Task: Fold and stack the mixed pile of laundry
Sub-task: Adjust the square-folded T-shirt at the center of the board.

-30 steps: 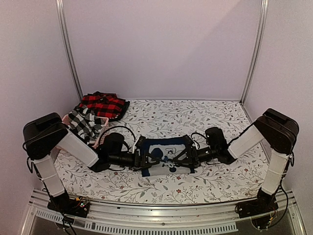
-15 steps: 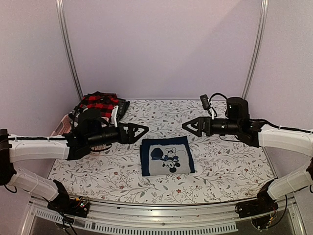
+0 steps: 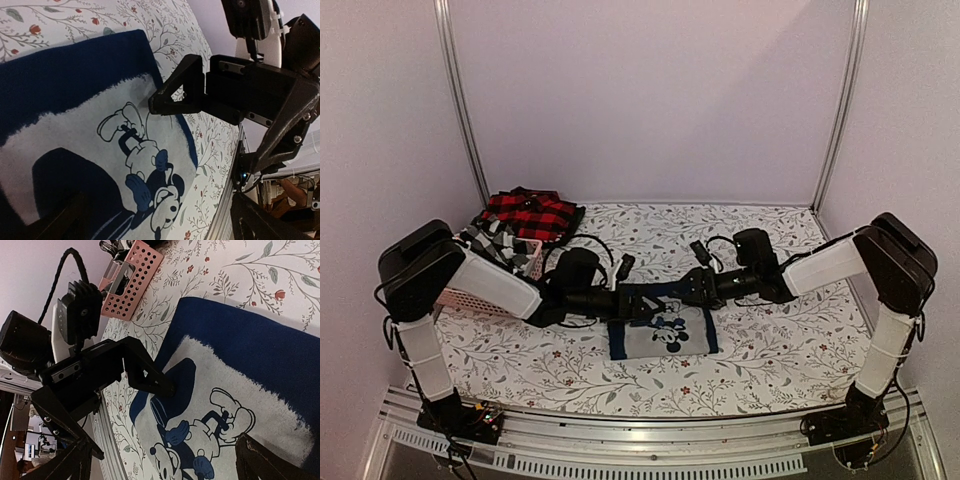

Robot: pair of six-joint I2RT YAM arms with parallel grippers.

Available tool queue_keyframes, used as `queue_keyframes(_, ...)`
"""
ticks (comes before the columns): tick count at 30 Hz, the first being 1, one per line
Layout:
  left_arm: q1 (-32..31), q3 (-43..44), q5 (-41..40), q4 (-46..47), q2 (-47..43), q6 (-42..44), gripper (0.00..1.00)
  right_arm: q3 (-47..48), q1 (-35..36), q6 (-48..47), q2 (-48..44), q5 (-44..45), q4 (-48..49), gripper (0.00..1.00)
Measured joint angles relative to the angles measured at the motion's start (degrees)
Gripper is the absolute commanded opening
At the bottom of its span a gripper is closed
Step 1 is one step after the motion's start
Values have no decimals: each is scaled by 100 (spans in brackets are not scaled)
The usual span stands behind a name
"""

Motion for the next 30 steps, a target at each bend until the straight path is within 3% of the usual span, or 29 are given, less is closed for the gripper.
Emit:
queue_keyframes(6,398,-310,37,321,240,-450,100,70,-107,501,1080,-420,1014,99)
queue_keyframes(10,656,-807,212,929,181,-647,100,-203,-192,791,1097,-614,1600,99)
queue_keyframes(14,717,-973,267,890,-39,-494,100,-363,-210,872,879,-662,1526,99)
queue_keyframes(19,713,-402,243,83,-398,63,100,-133,-313,820,525,-793,1178,99)
queue_keyframes(23,730,317,249,-48,-376,323,100,501,-511,761,632,-901,1165,99)
queue_keyframes(30,903,914,317,127,573,361,100,1394,-625,730,1672,-962,1167,99)
